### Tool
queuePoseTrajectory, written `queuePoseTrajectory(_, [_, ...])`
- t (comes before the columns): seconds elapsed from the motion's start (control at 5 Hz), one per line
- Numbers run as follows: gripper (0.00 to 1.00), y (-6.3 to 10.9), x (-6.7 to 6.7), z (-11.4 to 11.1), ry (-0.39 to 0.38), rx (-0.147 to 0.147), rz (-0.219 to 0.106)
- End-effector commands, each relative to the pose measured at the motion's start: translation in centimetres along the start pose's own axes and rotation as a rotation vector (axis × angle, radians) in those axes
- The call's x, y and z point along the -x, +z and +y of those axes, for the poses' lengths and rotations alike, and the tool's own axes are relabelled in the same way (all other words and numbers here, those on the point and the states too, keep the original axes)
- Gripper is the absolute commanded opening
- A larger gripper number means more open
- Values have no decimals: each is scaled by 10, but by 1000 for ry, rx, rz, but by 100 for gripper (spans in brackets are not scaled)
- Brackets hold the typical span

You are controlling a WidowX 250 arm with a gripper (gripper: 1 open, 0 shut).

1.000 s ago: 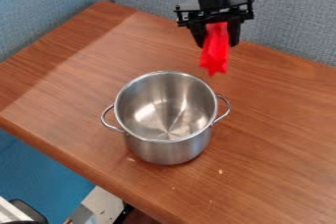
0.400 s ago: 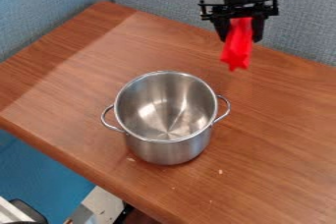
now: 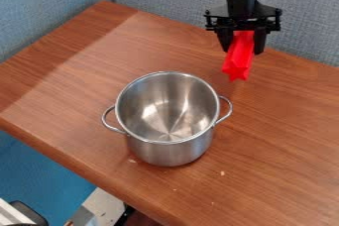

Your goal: Move the red object from the metal pot to the table

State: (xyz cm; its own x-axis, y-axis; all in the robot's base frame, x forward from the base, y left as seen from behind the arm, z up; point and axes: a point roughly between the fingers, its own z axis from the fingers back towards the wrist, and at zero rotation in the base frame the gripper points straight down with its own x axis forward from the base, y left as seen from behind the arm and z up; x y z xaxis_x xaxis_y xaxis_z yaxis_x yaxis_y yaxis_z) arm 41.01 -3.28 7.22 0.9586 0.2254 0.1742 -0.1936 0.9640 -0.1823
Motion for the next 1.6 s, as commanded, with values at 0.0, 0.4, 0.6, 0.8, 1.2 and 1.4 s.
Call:
queuePoseTrajectory(0.0, [0,10,-7,-2,34,0,-53])
queuePoseTrajectory(0.4, [0,1,6,-10,79,2,-67])
queuePoseTrajectory(0.6, [0,7,25,-22,14,20,-65])
queuePoseTrajectory(0.8, [0,9,30,-22,7,22,-62])
queuePoseTrajectory(1.2, [0,2,45,-73,-85,39,-50])
queuePoseTrajectory(1.4, [0,1,72,-86,-103,22,-52])
